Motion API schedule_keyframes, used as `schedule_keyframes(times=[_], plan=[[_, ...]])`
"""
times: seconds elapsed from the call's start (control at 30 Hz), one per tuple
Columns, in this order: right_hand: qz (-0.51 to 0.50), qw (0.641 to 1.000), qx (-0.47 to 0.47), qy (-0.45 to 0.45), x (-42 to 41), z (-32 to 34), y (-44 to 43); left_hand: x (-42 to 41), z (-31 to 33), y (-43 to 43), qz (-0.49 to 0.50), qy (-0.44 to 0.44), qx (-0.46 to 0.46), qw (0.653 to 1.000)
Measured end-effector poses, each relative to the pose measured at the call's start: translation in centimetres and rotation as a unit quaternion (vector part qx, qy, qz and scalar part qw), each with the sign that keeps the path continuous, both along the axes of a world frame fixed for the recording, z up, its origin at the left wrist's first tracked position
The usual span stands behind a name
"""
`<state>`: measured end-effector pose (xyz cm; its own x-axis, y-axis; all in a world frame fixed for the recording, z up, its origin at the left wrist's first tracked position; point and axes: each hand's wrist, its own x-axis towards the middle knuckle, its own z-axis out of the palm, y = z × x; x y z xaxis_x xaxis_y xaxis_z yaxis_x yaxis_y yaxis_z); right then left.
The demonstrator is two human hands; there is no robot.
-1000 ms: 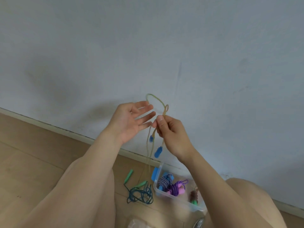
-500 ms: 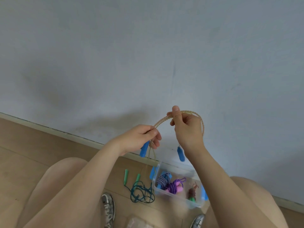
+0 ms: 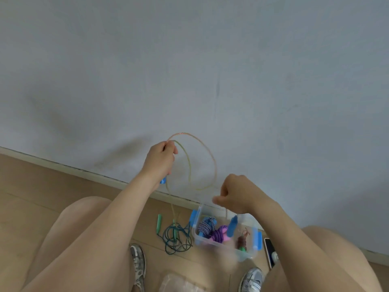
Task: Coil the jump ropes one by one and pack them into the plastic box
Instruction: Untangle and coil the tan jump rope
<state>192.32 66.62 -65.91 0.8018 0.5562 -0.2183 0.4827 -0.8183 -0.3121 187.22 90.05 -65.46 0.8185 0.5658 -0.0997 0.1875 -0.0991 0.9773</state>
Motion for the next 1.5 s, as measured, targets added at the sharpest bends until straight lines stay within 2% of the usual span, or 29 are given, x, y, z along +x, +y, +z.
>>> schedule_keyframes(times=[0.07,0.13,0.2,0.3,0.37,0.47,0.57,0.63,0.73,0.8,0.83,0.93,1.03,1.13,1.2,1.27,1.33,1.4,1.47,1.5], plan=[[0.003,0.994,-0.110,0.008,-0.2,-0.5,-0.5,0.1,0.4,-0.4,-0.018,-0.004,-0.059,0.998],[0.014,0.982,-0.180,0.062,-0.6,-0.3,-1.0,0.0,0.9,-0.9,-0.051,-0.014,-0.111,0.992],[0.030,0.969,-0.200,0.144,-1.3,-0.3,-1.1,-0.2,1.5,-1.4,-0.082,-0.034,-0.166,0.982],[0.075,0.968,-0.193,0.139,-1.9,-0.8,-0.4,-0.3,2.4,-2.0,-0.137,-0.065,-0.252,0.956],[0.110,0.977,-0.137,0.122,-2.1,-1.2,0.5,-0.3,2.7,-2.3,-0.170,-0.074,-0.294,0.938],[0.073,0.985,0.044,0.151,-2.1,-1.2,1.7,-0.3,3.1,-2.8,-0.214,-0.083,-0.337,0.913],[0.074,0.955,0.204,0.200,-2.3,-1.3,2.8,-0.1,3.1,-3.1,-0.229,-0.112,-0.372,0.893],[0.076,0.930,0.290,0.212,-2.4,-0.9,3.5,0.2,3.0,-3.2,-0.215,-0.127,-0.373,0.894],[0.057,0.898,0.381,0.213,-2.7,0.2,4.1,0.5,2.3,-3.2,-0.213,-0.116,-0.284,0.928],[0.048,0.906,0.379,0.185,-2.4,0.2,4.2,0.7,1.7,-3.1,-0.219,-0.078,-0.211,0.950],[0.037,0.905,0.387,0.173,-2.3,0.2,4.3,0.7,1.6,-3.1,-0.223,-0.054,-0.201,0.952],[-0.036,0.869,0.471,0.148,-1.8,1.2,4.4,0.6,1.0,-3.2,-0.284,0.031,-0.223,0.932],[-0.111,0.792,0.585,0.133,-1.3,3.2,4.3,0.5,-0.4,-3.2,-0.383,0.090,-0.177,0.902],[-0.153,0.738,0.653,0.080,-0.5,4.3,3.5,0.2,-1.9,-3.0,-0.425,0.142,-0.006,0.894],[-0.173,0.720,0.671,0.051,0.0,4.6,3.0,0.1,-3.5,-2.3,-0.436,0.210,0.113,0.868],[-0.191,0.722,0.664,0.013,0.1,4.7,2.5,0.1,-5.2,-1.3,-0.421,0.303,0.207,0.830],[-0.204,0.753,0.625,-0.016,0.2,4.5,2.3,0.0,-6.0,-0.8,-0.380,0.343,0.260,0.818],[-0.202,0.800,0.565,-0.005,0.2,4.1,2.3,0.4,-6.2,-0.6,-0.323,0.315,0.249,0.857],[-0.191,0.845,0.499,0.019,0.0,3.9,2.3,0.9,-5.2,-0.7,-0.250,0.254,0.209,0.911],[-0.187,0.861,0.471,0.028,-0.2,3.7,2.4,1.0,-4.4,-0.7,-0.227,0.216,0.209,0.926]])
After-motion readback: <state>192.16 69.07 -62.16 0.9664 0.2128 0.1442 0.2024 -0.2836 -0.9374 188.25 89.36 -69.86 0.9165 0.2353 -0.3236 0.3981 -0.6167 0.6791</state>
